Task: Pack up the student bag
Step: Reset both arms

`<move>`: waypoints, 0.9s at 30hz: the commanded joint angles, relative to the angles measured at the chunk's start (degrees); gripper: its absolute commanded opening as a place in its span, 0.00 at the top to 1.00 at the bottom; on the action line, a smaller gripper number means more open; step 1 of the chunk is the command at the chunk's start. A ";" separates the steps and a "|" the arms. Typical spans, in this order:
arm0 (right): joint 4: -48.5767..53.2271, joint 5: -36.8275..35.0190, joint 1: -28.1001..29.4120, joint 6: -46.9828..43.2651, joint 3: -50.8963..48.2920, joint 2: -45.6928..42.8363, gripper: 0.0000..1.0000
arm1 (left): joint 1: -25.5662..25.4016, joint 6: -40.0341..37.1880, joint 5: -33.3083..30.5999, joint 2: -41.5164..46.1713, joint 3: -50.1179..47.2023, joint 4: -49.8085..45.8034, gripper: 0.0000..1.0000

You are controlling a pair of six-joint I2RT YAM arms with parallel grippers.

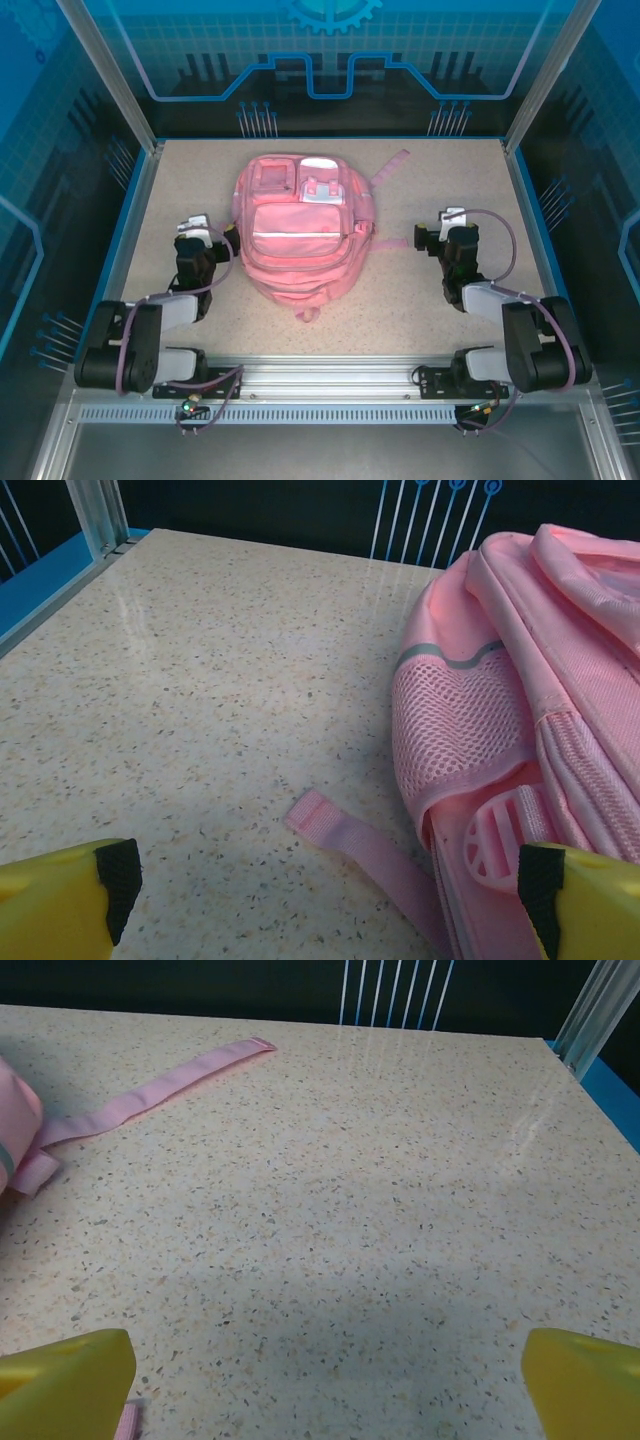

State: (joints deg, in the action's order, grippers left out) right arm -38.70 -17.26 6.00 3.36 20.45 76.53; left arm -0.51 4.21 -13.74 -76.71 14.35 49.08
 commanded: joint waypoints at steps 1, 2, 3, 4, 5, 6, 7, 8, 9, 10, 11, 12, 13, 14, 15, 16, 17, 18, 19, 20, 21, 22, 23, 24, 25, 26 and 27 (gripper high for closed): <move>-6.05 2.11 -1.31 -0.58 0.42 3.22 0.00 | 0.52 -0.83 1.24 -5.13 0.94 9.12 0.01; -6.29 2.10 -1.30 -0.40 0.70 4.07 0.00 | 0.54 -0.63 0.67 -6.68 0.95 10.49 0.01; -6.30 2.30 -1.33 -0.21 1.14 4.87 0.00 | 0.51 -0.37 0.08 -8.09 1.05 11.78 0.01; -6.66 2.48 -1.50 -0.33 1.38 5.66 0.00 | 0.58 -0.53 0.10 -9.00 1.26 12.55 0.01; -5.55 3.06 -1.52 -0.39 1.94 5.80 0.00 | 0.44 -0.44 -0.32 -9.48 1.68 12.01 0.01; -4.97 3.22 -1.58 -0.37 2.48 6.12 0.00 | 0.47 -0.44 -0.75 -10.19 2.06 11.93 0.01; -4.39 3.62 -1.54 -0.52 2.98 6.54 0.00 | 0.28 -0.49 -0.92 -11.05 2.45 11.93 0.01; -4.41 3.95 -1.59 -0.71 3.21 6.98 0.00 | 0.09 -0.98 -1.11 -12.24 2.73 12.85 0.01; -5.60 3.84 -1.54 -0.77 3.14 8.08 0.00 | -0.24 -1.43 -0.78 -12.22 3.21 12.43 0.01; -7.41 3.87 -1.54 -1.02 2.92 9.38 0.00 | -0.72 -1.60 -1.43 -11.69 3.89 9.78 0.01; -7.54 4.36 -1.28 -1.31 2.53 9.44 0.00 | -0.88 -1.93 -1.74 -12.09 4.19 9.93 0.01; -7.69 3.95 -1.27 -1.24 2.49 9.42 0.00 | -0.96 -2.11 -1.37 -12.26 4.74 9.44 0.01; -7.41 4.06 -1.26 -1.16 2.59 9.42 0.00 | -1.13 -2.22 -1.28 -12.06 5.56 7.48 0.01; -7.44 4.07 -1.31 -1.21 2.70 9.42 0.00 | -1.16 -2.50 -1.40 -12.32 6.31 6.53 0.01; -7.36 4.07 -1.31 -1.11 2.63 9.47 0.00 | -1.32 -2.45 -1.48 -12.17 6.31 5.88 0.01; -7.36 4.07 -1.25 -1.16 2.66 9.43 0.00 | -1.33 -2.51 -1.54 -12.37 6.24 6.39 0.01; -7.27 4.00 -1.29 -1.20 2.75 9.42 0.00 | -1.33 -2.54 -1.55 -12.33 6.35 6.13 0.01; -7.18 4.07 -1.33 -1.16 2.83 9.42 0.00 | -1.33 -2.45 -1.48 -12.26 6.40 6.04 0.01; -7.15 4.07 -1.33 -1.14 2.84 9.42 0.00 | -1.33 -2.45 -1.49 -12.25 6.31 6.18 0.01; -7.09 4.08 -1.29 -1.14 2.84 9.42 0.00 | -1.33 -2.45 -1.54 -12.24 6.23 6.19 0.01; -7.09 4.07 -1.32 -1.13 2.84 9.42 0.00 | -1.26 -2.62 -1.38 -12.25 6.14 6.51 0.01; -7.09 4.07 -1.26 -1.16 2.84 9.42 0.00 | -1.42 -2.78 -1.17 -12.26 5.96 6.87 0.01; -7.09 4.07 -1.28 -1.16 2.84 9.42 0.00 | -1.42 -2.88 -0.87 -12.32 5.91 7.12 0.01; -7.09 4.07 -1.30 -1.13 2.84 9.42 0.00 | -1.50 -3.03 -0.83 -12.34 6.25 6.34 0.01; -7.09 4.06 -1.25 -1.12 2.84 9.42 0.00 | -1.57 -3.11 -0.59 -12.26 6.52 5.80 0.01; -7.09 4.07 -1.33 -1.13 2.91 9.42 0.00 | -1.60 -3.15 -0.51 -12.40 6.40 6.21 0.01; -7.10 4.07 -1.34 -1.16 2.84 9.43 0.00 | -1.60 -3.08 -0.67 -12.34 6.48 5.86 0.01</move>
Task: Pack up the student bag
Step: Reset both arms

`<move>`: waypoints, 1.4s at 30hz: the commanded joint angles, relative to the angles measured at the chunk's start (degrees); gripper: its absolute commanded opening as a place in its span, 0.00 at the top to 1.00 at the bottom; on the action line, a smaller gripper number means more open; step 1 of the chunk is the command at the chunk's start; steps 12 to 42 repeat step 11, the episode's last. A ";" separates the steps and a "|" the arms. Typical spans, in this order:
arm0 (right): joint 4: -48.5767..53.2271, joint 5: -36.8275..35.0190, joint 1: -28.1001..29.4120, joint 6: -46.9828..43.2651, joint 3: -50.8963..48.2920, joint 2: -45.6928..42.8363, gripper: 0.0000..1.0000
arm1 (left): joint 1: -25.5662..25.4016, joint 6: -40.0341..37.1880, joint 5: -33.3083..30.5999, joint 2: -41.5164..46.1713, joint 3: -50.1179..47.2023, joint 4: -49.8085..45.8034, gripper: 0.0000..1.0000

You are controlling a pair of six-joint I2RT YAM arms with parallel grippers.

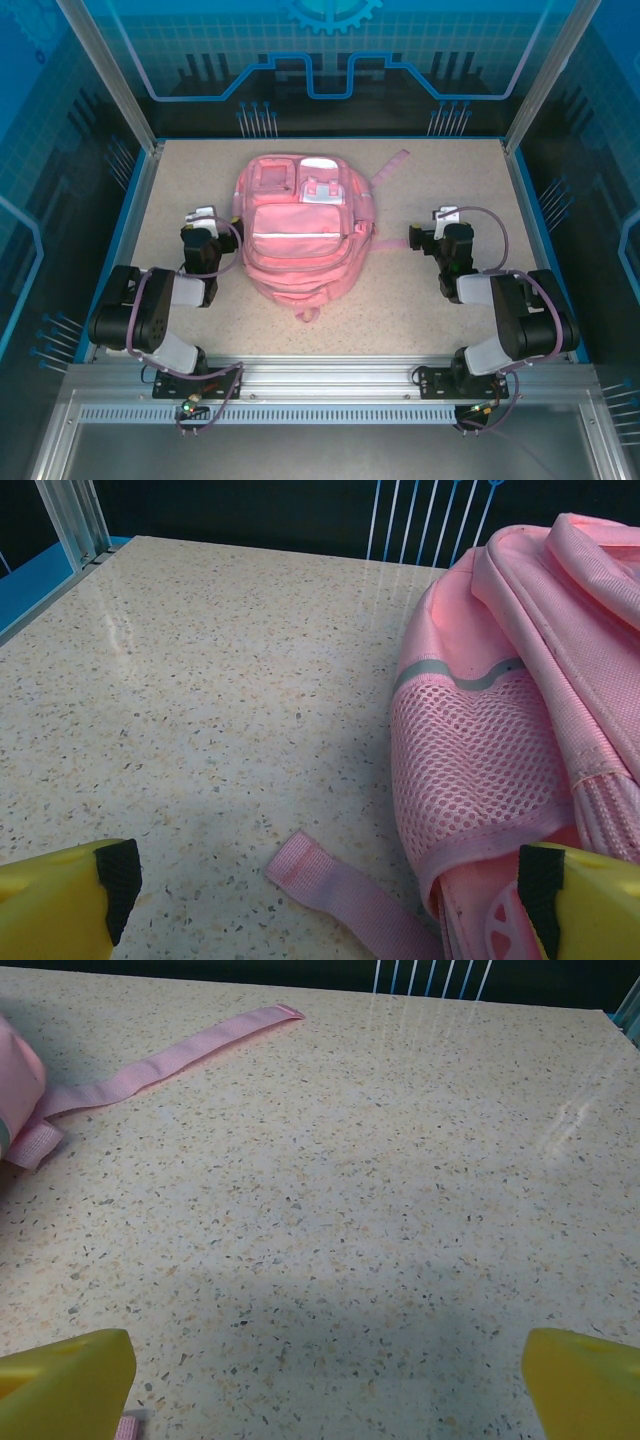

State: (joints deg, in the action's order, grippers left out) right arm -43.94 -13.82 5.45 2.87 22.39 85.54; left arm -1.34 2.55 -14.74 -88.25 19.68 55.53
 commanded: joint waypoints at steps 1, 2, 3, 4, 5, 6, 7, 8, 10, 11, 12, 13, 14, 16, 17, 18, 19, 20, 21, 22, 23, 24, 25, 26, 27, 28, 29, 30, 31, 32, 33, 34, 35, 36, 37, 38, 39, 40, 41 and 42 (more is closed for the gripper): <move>-1.85 0.63 -0.73 -0.68 0.88 0.42 0.00 | -0.76 -1.45 0.28 -0.78 1.17 -0.57 0.01; -1.87 0.64 -0.71 -0.67 0.90 0.42 0.00 | -0.77 -1.49 0.32 -0.85 1.19 -0.51 0.01; -1.85 0.64 -0.75 -0.66 0.90 0.42 0.00 | -0.77 -1.49 0.33 -0.84 1.25 -0.68 0.01; -1.85 0.64 -0.77 -0.67 0.90 0.42 0.00 | -0.77 -1.49 0.29 -0.79 1.24 -0.60 0.01; -1.85 0.62 -0.78 -0.68 0.91 0.38 0.00 | -0.77 -1.49 0.28 -0.80 1.31 -0.68 0.01; -1.85 0.62 -0.74 -0.67 0.88 0.42 0.00 | -0.77 -1.49 0.27 -0.85 1.32 -0.70 0.01; -1.85 0.60 -0.72 -0.68 0.90 0.42 0.00 | -0.77 -1.49 0.19 -0.83 1.33 -0.74 0.01; -1.84 0.64 -0.75 -0.67 0.90 0.42 0.00 | -0.77 -1.49 0.18 -0.81 1.32 -0.74 0.01; -2.14 0.75 -0.72 -0.69 0.70 0.42 0.00 | -0.77 -1.49 0.20 -0.80 1.33 -0.81 0.01; -2.68 1.76 -0.76 -1.02 0.51 0.34 0.00 | -0.81 -1.49 0.20 -0.80 1.23 -0.68 0.01; -2.68 1.76 -0.76 -1.02 0.51 0.34 0.00 | -0.81 -1.49 0.20 -0.80 1.23 -0.68 0.01; -2.68 1.76 -0.76 -1.02 0.51 0.34 0.00 | -0.81 -1.49 0.20 -0.80 1.23 -0.68 0.01; -2.68 1.76 -0.76 -1.02 0.51 0.34 0.00 | -0.81 -1.49 0.20 -0.80 1.23 -0.68 0.01; -2.68 1.76 -0.76 -1.02 0.51 0.34 0.00 | -0.81 -1.49 0.20 -0.80 1.23 -0.68 0.01; -2.68 1.76 -0.76 -1.02 0.51 0.34 0.00 | -0.81 -1.49 0.20 -0.80 1.23 -0.68 0.01; -2.68 1.76 -0.76 -1.02 0.51 0.34 0.00 | -0.81 -1.49 0.20 -0.80 1.23 -0.68 0.01; -2.68 1.76 -0.76 -1.02 0.51 0.34 0.00 | -0.81 -1.49 0.20 -0.80 1.23 -0.68 0.01; -2.68 1.76 -0.76 -1.02 0.51 0.34 0.00 | -0.81 -1.49 0.20 -0.80 1.23 -0.68 0.01; -2.68 1.76 -0.76 -1.02 0.51 0.34 0.00 | -0.81 -1.49 0.20 -0.80 1.23 -0.68 0.01; -2.68 1.76 -0.76 -1.02 0.51 0.34 0.00 | -0.81 -1.49 0.20 -0.80 1.23 -0.68 0.01; -2.68 1.76 -0.76 -1.02 0.51 0.34 0.00 | -0.81 -1.49 0.20 -0.80 1.23 -0.68 0.01; -2.68 1.76 -0.76 -1.02 0.51 0.34 0.00 | -0.81 -1.49 0.20 -0.80 1.23 -0.68 0.01; -2.68 1.76 -0.76 -1.02 0.51 0.34 0.00 | -0.81 -1.49 0.20 -0.80 1.23 -0.68 0.01; -2.68 1.76 -0.76 -1.02 0.51 0.34 0.00 | -0.81 -1.49 0.20 -0.80 1.23 -0.68 0.01; -2.68 1.76 -0.76 -1.02 0.51 0.34 0.00 | -0.81 -1.49 0.20 -0.80 1.23 -0.68 0.01; -2.68 1.76 -0.76 -1.02 0.51 0.34 0.00 | -0.81 -1.49 0.20 -0.80 1.23 -0.68 0.01; -2.68 1.76 -0.76 -1.02 0.51 0.34 0.00 | -0.81 -1.49 0.20 -0.80 1.23 -0.68 0.01; -2.68 1.76 -0.76 -1.02 0.51 0.34 0.00 | -0.81 -1.49 0.20 -0.80 1.23 -0.68 0.01; -2.68 1.76 -0.76 -1.02 0.51 0.34 0.00 | -0.81 -1.49 0.20 -0.80 1.23 -0.68 0.01; -2.68 1.76 -0.76 -1.02 0.51 0.34 0.00 | -0.81 -1.49 0.20 -0.80 1.23 -0.68 0.01; -2.68 1.76 -0.76 -1.02 0.51 0.34 0.00 | -0.81 -1.49 0.20 -0.80 1.23 -0.68 0.01; -2.68 1.76 -0.76 -1.02 0.51 0.34 0.00 | -0.81 -1.49 0.20 -0.80 1.23 -0.68 0.01; -2.68 1.76 -0.76 -1.02 0.51 0.34 0.00 | -0.81 -1.49 0.20 -0.80 1.23 -0.68 0.01; -2.68 1.76 -0.76 -1.02 0.51 0.34 0.00 | -0.81 -1.49 0.20 -0.80 1.23 -0.68 0.01; -2.68 1.76 -0.76 -1.02 0.51 0.34 0.00 | -0.81 -1.49 0.20 -0.80 1.23 -0.68 0.01; -2.68 1.76 -0.76 -1.02 0.51 0.34 0.00 | -0.81 -1.49 0.20 -0.80 1.23 -0.68 0.01; -2.68 1.76 -0.76 -1.02 0.51 0.34 0.00 | -0.81 -1.49 0.20 -0.80 1.23 -0.68 0.01; -2.68 1.76 -0.76 -1.02 0.51 0.34 0.00 | -0.81 -1.49 0.20 -0.80 1.23 -0.68 0.01; -2.68 1.76 -0.76 -1.02 0.51 0.34 0.00 | -0.81 -1.49 0.20 -0.80 1.23 -0.68 0.01; -2.68 1.76 -0.76 -1.02 0.51 0.34 0.00 | -0.81 -1.49 0.20 -0.80 1.23 -0.68 0.01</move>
